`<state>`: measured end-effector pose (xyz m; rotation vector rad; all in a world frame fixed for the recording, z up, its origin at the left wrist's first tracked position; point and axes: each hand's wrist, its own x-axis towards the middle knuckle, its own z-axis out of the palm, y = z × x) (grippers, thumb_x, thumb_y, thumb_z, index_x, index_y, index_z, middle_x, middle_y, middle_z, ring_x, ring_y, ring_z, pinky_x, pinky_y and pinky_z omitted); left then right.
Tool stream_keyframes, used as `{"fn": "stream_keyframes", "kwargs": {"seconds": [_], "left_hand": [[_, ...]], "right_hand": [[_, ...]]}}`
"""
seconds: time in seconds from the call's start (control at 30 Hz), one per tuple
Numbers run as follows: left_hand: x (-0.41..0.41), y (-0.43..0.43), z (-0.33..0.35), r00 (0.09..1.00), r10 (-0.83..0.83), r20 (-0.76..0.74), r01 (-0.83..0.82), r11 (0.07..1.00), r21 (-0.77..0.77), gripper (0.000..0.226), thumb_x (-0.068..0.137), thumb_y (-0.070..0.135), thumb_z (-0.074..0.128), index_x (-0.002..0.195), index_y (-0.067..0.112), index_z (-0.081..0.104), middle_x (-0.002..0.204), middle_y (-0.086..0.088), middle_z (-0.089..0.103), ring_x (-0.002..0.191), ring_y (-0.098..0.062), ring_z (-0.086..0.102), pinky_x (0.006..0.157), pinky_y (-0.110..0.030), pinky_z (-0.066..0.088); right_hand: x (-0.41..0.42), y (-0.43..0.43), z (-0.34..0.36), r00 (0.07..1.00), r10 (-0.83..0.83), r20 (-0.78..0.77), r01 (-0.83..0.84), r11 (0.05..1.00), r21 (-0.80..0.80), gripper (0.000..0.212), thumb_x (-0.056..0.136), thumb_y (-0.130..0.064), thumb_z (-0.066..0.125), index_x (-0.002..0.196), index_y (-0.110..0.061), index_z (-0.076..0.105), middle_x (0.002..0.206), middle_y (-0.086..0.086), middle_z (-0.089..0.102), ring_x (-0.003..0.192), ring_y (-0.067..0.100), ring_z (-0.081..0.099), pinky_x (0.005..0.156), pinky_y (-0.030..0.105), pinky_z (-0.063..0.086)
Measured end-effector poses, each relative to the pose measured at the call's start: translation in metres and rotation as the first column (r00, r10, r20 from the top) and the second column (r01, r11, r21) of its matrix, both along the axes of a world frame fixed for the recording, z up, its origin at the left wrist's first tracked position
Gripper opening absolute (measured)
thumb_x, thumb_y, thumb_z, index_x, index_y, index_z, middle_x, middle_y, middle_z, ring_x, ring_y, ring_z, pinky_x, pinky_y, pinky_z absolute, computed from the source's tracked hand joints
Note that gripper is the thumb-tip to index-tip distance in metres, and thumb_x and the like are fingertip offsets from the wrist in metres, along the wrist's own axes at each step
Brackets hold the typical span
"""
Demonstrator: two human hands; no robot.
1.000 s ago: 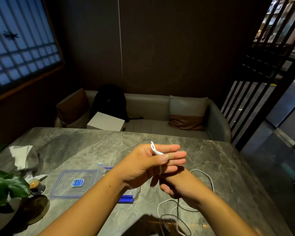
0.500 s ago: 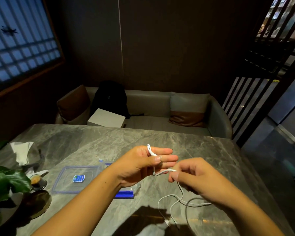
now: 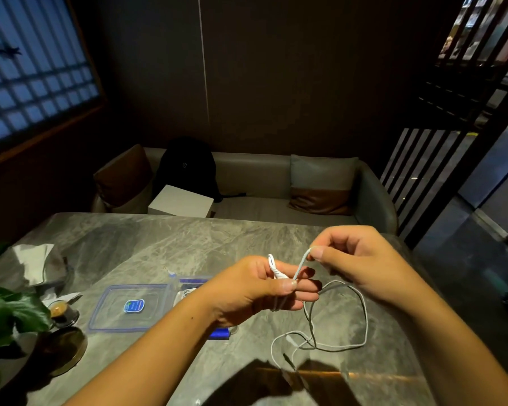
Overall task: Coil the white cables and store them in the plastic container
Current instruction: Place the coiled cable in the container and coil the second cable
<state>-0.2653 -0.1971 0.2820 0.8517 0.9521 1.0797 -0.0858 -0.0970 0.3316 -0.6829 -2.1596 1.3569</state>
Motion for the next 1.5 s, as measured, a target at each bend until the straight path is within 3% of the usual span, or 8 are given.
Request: {"fn": "stream_keyframes", "kwargs": {"seconds": [0.33, 0.5, 0.6, 0.83, 0.97, 1.17, 1.27, 1.5], "left_hand": [[0.014, 0.004, -0.008, 0.994, -0.078, -0.072, 0.083, 0.994, 0.069, 0.035, 0.095, 0.007, 0.058, 0.126, -0.008, 0.057, 0.124, -0.027, 0.064, 0.121, -0.038, 0.06, 0.105, -0.043, 0.047], [0.015, 0.007, -0.008, 0.99, -0.11, -0.083, 0.117, 0.989, 0.094, 0.034, 0.099, 0.009, 0.053, 0.127, -0.011, 0.054, 0.113, -0.018, 0.07, 0.116, -0.033, 0.063, 0.103, -0.043, 0.048], [0.016, 0.008, -0.005, 0.987, -0.139, -0.083, 0.149, 0.98, 0.13, 0.037, 0.102, 0.008, 0.046, 0.136, -0.006, 0.047, 0.129, -0.022, 0.063, 0.122, -0.035, 0.06, 0.103, -0.04, 0.049], [0.017, 0.012, -0.006, 0.965, -0.212, 0.153, 0.202, 0.976, 0.082, 0.052, 0.095, 0.003, 0.043, 0.145, -0.009, 0.031, 0.141, -0.034, 0.047, 0.129, -0.048, 0.049, 0.11, -0.048, 0.042], [0.014, 0.015, -0.008, 0.956, -0.22, 0.196, 0.213, 0.975, 0.058, 0.052, 0.097, 0.004, 0.044, 0.147, -0.007, 0.03, 0.144, -0.031, 0.045, 0.132, -0.045, 0.048, 0.109, -0.048, 0.043], [0.014, 0.015, -0.008, 0.933, -0.223, 0.284, 0.215, 0.975, 0.06, 0.039, 0.098, -0.002, 0.04, 0.136, -0.006, 0.049, 0.138, -0.025, 0.054, 0.125, -0.034, 0.057, 0.103, -0.047, 0.048], [0.013, 0.017, -0.004, 0.935, -0.191, 0.3, 0.184, 0.982, 0.052, 0.042, 0.098, -0.003, 0.038, 0.139, -0.01, 0.042, 0.146, -0.032, 0.041, 0.136, -0.038, 0.044, 0.107, -0.051, 0.044], [0.015, 0.02, -0.003, 0.934, -0.173, 0.313, 0.187, 0.982, -0.015, 0.056, 0.091, -0.001, 0.04, 0.146, -0.008, 0.029, 0.149, -0.031, 0.037, 0.139, -0.04, 0.04, 0.112, -0.055, 0.036]], "right_hand": [[-0.021, 0.0, 0.001, 0.996, 0.05, 0.078, -0.062, 0.983, 0.173, 0.015, 0.09, -0.013, 0.065, 0.077, -0.013, 0.071, 0.068, 0.01, 0.065, 0.063, 0.025, 0.061, 0.063, 0.044, 0.053], [-0.027, 0.002, -0.003, 0.998, 0.028, 0.057, -0.038, 0.982, 0.187, 0.016, 0.091, -0.013, 0.064, 0.076, -0.014, 0.069, 0.065, 0.001, 0.063, 0.06, 0.013, 0.059, 0.061, 0.032, 0.051], [-0.025, 0.007, -0.007, 0.999, -0.009, 0.035, 0.003, 0.988, 0.156, 0.016, 0.092, -0.014, 0.064, 0.077, -0.018, 0.07, 0.065, -0.001, 0.062, 0.062, 0.009, 0.058, 0.061, 0.024, 0.049], [-0.022, 0.012, -0.008, 0.999, -0.022, 0.041, 0.015, 0.986, 0.164, 0.017, 0.093, -0.016, 0.063, 0.078, -0.019, 0.07, 0.065, -0.003, 0.062, 0.061, 0.008, 0.058, 0.061, 0.023, 0.048], [-0.019, 0.013, -0.006, 0.999, -0.041, 0.019, 0.038, 0.987, 0.157, 0.016, 0.093, -0.017, 0.063, 0.079, -0.019, 0.07, 0.068, -0.002, 0.063, 0.063, 0.008, 0.059, 0.063, 0.024, 0.051], [-0.019, 0.01, 0.0, 0.999, 0.031, -0.029, -0.025, 0.98, 0.199, 0.013, 0.092, -0.013, 0.066, 0.08, -0.014, 0.07, 0.067, -0.004, 0.062, 0.062, 0.005, 0.056, 0.061, 0.02, 0.047], [-0.019, 0.013, 0.001, 0.997, 0.046, -0.068, -0.033, 0.983, 0.179, 0.013, 0.091, -0.011, 0.065, 0.08, -0.014, 0.07, 0.065, -0.008, 0.061, 0.061, 0.005, 0.055, 0.061, 0.019, 0.045], [-0.024, 0.02, -0.005, 0.997, 0.048, -0.052, -0.041, 0.991, 0.124, 0.012, 0.09, -0.019, 0.066, 0.08, -0.018, 0.071, 0.068, -0.001, 0.064, 0.063, 0.012, 0.058, 0.062, 0.026, 0.048]]}}
